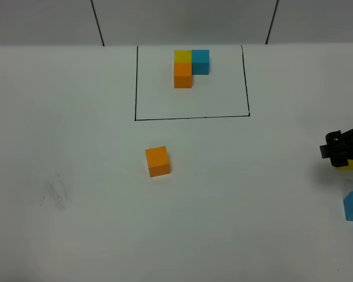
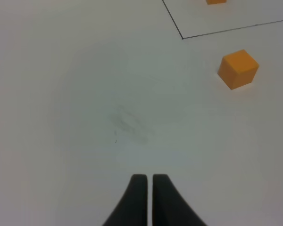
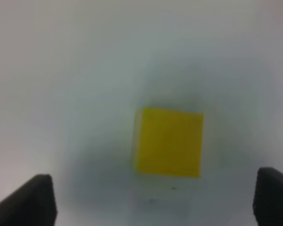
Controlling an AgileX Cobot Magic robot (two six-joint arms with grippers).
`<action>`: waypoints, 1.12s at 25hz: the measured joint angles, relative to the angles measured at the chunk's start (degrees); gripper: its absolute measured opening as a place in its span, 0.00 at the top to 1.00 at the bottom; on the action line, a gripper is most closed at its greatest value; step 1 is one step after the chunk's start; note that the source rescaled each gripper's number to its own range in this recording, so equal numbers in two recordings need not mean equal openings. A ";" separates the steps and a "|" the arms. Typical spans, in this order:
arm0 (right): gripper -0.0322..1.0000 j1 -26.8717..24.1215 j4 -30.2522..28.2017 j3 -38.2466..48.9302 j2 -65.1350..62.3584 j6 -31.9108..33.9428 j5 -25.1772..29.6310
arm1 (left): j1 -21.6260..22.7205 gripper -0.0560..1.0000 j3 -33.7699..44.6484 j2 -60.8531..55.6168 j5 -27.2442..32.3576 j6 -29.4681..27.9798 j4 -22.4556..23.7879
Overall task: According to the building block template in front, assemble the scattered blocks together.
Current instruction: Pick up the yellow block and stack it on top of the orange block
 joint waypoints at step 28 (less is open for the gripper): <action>0.15 -3.33 -7.90 -3.96 15.80 5.45 -4.70 | 0.00 0.94 0.00 0.00 0.00 0.00 0.05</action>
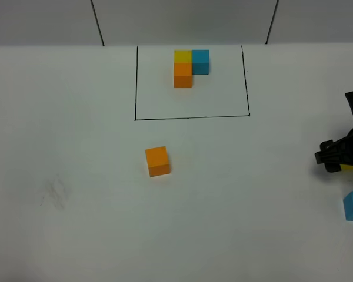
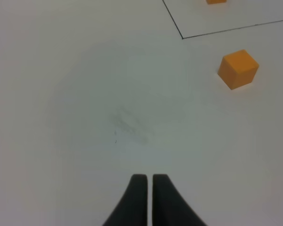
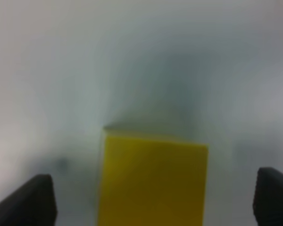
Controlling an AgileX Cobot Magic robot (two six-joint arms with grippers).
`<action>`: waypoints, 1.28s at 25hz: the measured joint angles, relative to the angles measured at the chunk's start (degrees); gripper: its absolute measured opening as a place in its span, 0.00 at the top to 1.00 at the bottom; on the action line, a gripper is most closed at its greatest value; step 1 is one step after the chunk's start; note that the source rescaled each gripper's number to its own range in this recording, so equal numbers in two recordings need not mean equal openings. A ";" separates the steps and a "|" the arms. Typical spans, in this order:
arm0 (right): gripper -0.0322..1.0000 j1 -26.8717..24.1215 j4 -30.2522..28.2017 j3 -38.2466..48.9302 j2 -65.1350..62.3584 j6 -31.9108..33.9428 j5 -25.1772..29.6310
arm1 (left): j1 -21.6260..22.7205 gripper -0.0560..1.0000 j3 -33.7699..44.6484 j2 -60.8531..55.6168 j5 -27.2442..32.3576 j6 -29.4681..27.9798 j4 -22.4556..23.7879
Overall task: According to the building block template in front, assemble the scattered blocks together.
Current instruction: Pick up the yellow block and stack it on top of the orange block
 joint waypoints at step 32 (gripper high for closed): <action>0.52 1.58 2.30 -1.16 -8.07 0.13 -0.29 | 0.00 0.94 0.00 0.00 0.00 0.00 0.00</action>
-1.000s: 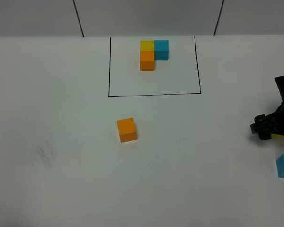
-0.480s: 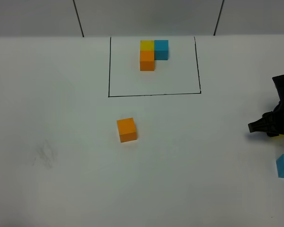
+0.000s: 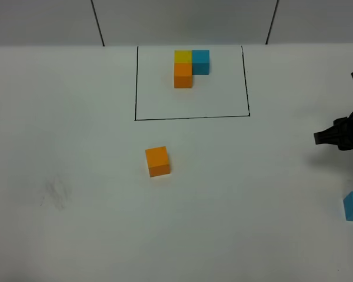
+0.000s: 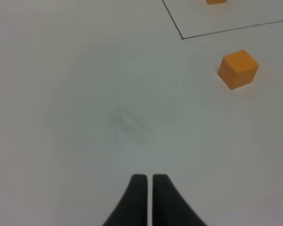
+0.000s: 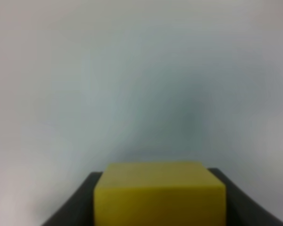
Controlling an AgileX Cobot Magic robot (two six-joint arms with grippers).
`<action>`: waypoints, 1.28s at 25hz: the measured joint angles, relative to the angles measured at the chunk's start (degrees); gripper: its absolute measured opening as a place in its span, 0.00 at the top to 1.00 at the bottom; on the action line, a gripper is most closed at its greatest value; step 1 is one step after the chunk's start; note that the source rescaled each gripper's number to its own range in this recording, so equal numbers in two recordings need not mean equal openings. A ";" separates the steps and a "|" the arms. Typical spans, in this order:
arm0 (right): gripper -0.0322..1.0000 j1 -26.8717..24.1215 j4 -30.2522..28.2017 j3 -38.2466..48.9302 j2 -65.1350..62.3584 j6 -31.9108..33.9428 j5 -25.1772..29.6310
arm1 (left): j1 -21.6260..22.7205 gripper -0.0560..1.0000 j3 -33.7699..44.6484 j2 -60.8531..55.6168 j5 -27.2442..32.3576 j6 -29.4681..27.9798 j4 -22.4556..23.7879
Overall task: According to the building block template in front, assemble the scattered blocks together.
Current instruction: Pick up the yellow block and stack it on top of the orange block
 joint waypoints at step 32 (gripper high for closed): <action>0.52 23.90 11.39 -9.50 -20.27 -0.12 26.05 | 0.00 0.94 0.00 0.00 0.00 -0.06 0.00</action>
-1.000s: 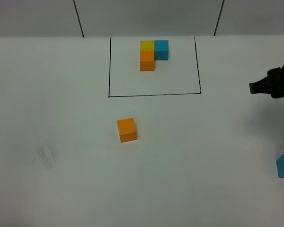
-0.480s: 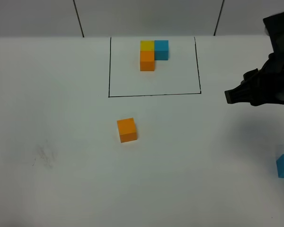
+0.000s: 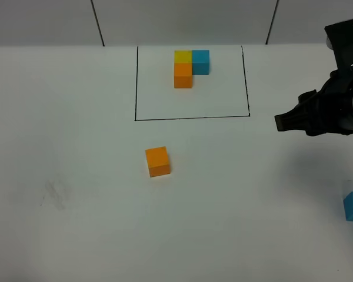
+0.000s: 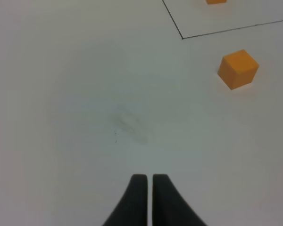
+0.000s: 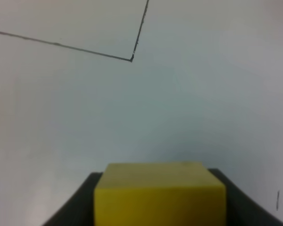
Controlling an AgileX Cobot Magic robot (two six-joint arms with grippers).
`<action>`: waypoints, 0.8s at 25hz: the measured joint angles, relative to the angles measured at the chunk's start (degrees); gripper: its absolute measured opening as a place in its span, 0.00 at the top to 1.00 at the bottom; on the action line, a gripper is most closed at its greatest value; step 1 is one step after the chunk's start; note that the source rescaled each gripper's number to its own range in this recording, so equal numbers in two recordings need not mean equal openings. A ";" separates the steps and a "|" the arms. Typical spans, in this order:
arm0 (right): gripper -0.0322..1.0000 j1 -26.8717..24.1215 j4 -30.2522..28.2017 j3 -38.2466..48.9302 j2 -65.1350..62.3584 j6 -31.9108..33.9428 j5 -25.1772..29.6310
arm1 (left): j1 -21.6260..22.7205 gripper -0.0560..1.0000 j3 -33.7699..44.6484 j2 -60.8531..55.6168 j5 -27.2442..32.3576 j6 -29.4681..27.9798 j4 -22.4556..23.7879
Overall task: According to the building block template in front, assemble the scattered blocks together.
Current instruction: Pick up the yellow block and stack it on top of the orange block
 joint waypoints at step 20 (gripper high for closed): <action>0.52 0.48 4.59 -7.28 5.77 7.50 -4.00 | 0.00 0.94 0.00 0.00 0.00 0.00 0.00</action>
